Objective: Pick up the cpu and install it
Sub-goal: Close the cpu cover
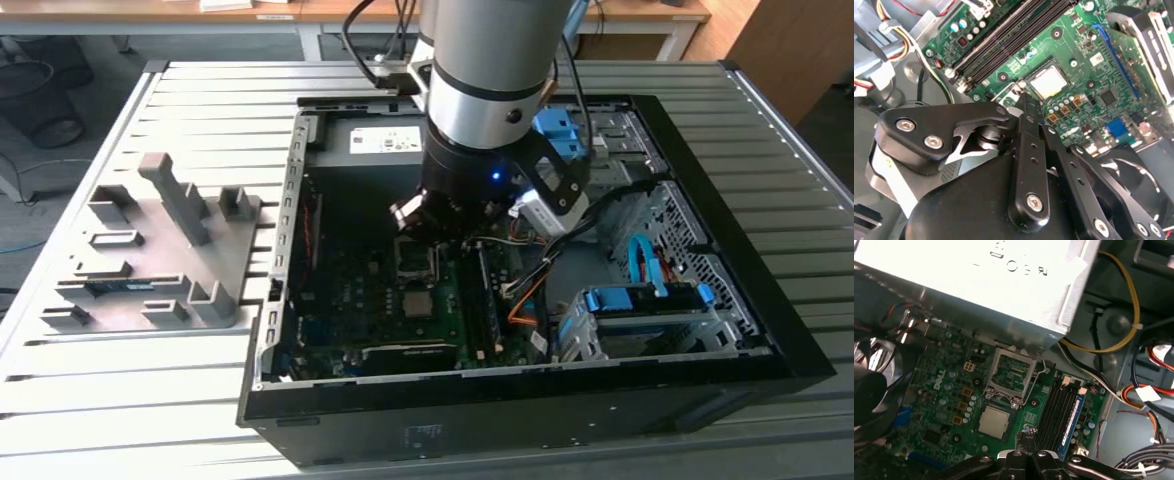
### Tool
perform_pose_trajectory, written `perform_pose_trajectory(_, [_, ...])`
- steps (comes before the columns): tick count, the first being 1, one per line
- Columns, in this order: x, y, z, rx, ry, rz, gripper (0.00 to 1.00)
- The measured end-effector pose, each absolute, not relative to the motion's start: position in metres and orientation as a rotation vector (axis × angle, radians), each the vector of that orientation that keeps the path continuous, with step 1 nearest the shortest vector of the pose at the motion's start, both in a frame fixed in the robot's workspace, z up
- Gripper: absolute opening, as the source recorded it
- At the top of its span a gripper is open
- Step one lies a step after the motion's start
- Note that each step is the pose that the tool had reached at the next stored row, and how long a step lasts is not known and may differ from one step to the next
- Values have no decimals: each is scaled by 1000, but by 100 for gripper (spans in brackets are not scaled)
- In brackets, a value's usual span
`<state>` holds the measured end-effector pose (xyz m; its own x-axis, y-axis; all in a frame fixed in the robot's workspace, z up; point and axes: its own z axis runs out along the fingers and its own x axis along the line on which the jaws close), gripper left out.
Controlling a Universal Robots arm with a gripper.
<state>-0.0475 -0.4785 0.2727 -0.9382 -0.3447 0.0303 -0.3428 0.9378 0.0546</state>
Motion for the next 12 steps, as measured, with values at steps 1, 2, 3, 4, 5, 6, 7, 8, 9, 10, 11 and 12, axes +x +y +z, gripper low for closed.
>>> perform_pose_trajectory(1, [-47,-478,273,562,-3050,-75,10])
perform_pose_trajectory(2, [-47,-478,273,582,-3046,-74,10])
perform_pose_trajectory(3, [-47,-478,273,601,-3042,-74,10])
perform_pose_trajectory(4, [-47,-478,273,620,-3038,-73,10])
perform_pose_trajectory(5, [-47,-478,273,639,-3033,-73,10])
perform_pose_trajectory(6, [-47,-478,273,658,-3029,-73,10])
perform_pose_trajectory(7, [-47,-478,273,679,-3024,-72,10])
perform_pose_trajectory(8, [-47,-478,273,698,-3020,-72,10])
perform_pose_trajectory(9, [-47,-478,273,716,-3015,-71,10])
perform_pose_trajectory(10, [-47,-478,273,737,-3009,-71,10])
perform_pose_trajectory(11, [-47,-478,273,763,-3003,-71,10])
perform_pose_trajectory(12, [-47,-478,273,790,-2995,-70,10])
